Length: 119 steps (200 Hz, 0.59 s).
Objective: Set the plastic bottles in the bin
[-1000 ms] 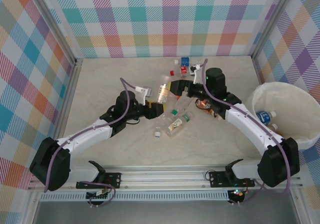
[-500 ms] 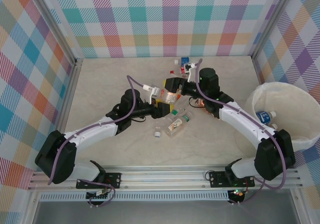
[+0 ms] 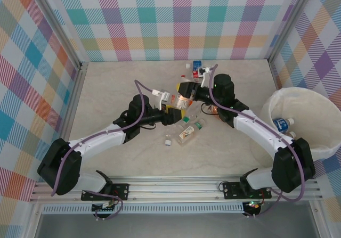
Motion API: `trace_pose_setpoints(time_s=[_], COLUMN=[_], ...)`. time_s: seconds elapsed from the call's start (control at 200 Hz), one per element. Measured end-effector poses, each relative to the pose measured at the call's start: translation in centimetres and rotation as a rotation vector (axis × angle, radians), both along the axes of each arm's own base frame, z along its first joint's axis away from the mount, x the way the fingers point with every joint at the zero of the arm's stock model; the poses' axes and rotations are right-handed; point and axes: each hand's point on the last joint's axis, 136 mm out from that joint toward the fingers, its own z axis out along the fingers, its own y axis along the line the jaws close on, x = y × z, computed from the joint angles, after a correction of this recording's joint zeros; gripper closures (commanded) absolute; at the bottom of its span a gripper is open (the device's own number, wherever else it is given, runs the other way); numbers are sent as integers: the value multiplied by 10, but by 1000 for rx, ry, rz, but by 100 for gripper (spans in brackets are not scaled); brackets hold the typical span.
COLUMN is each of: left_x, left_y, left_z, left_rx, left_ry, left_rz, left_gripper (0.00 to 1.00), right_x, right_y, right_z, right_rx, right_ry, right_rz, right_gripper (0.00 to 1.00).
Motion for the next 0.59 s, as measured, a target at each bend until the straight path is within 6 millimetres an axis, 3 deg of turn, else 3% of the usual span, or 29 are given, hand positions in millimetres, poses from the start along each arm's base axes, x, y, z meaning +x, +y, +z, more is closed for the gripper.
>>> trace_pose_setpoints(time_s=[0.36,0.595], left_x=[7,11], left_y=[3,7], left_z=[-2,6], left_rx=[6,7], left_ry=[10,-21], left_rz=[52,110], left_gripper=[0,0], right_x=[-3,-5], right_y=[-11,-37], right_z=[7,17], right_rx=[-44,-149], right_ry=[-40,-109], right_rz=[-44,-150], right_gripper=[51,50])
